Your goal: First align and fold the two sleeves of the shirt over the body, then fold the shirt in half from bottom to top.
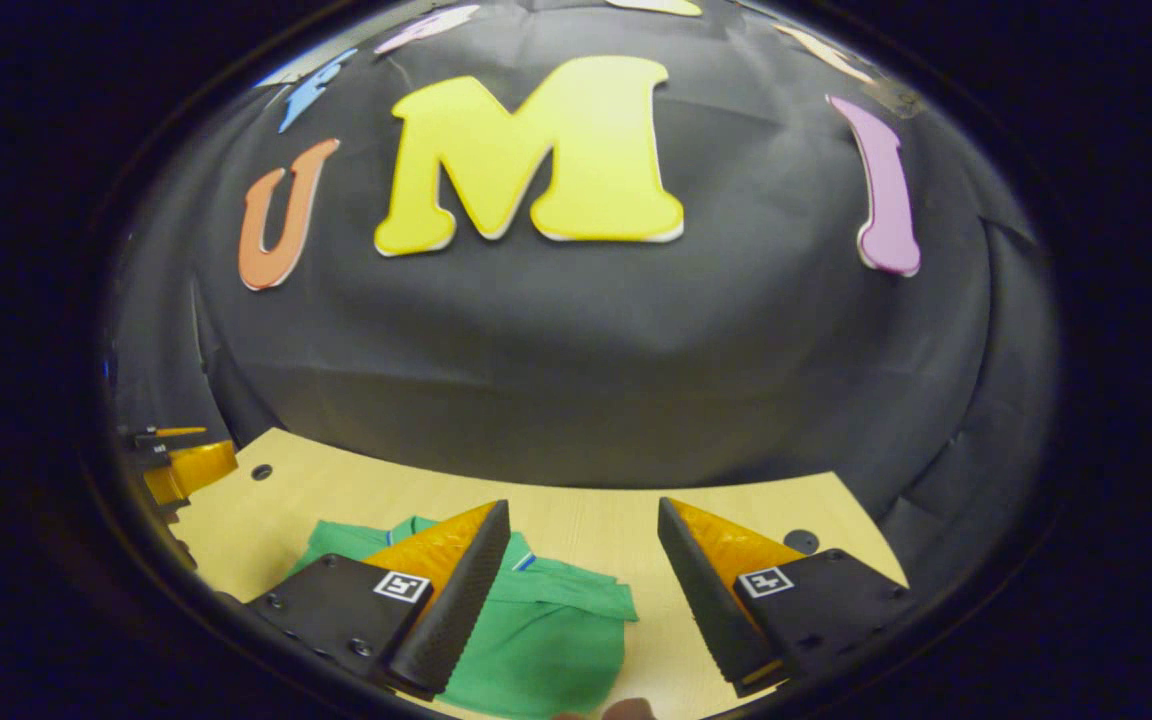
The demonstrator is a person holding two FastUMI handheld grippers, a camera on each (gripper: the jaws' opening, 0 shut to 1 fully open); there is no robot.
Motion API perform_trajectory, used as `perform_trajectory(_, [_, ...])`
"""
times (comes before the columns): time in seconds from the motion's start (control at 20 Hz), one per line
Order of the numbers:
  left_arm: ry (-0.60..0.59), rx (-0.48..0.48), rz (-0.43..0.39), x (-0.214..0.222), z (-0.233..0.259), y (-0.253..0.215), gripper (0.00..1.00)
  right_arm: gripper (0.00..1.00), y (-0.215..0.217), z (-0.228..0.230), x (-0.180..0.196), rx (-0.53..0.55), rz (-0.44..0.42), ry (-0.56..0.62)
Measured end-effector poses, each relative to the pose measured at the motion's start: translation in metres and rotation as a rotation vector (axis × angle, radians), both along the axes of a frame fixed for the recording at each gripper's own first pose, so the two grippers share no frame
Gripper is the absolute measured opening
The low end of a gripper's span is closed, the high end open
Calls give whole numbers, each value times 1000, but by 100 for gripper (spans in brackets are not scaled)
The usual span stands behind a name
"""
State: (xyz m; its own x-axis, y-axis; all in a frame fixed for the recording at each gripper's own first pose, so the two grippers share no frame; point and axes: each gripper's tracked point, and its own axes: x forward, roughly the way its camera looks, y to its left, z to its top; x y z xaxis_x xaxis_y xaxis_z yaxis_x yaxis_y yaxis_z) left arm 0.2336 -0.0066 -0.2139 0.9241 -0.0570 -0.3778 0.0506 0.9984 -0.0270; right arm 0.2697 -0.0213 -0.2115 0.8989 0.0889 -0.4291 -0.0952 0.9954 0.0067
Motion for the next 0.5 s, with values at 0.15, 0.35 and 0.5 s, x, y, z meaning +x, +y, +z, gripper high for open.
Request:
perform_trajectory(0.15, [-81, -16, -3, -38, 58, -4, 99, 97, 16, 62, -45, -31, 37, -129])
perform_trajectory(0.35, [-170, 12, -7, -96, 120, -8, 98, 93, 40, 126, -114, -18, 64, -236])
perform_trajectory(0.5, [-208, 2, 5, -145, 153, -8, 98, 93, 48, 160, -156, -9, 64, -300])
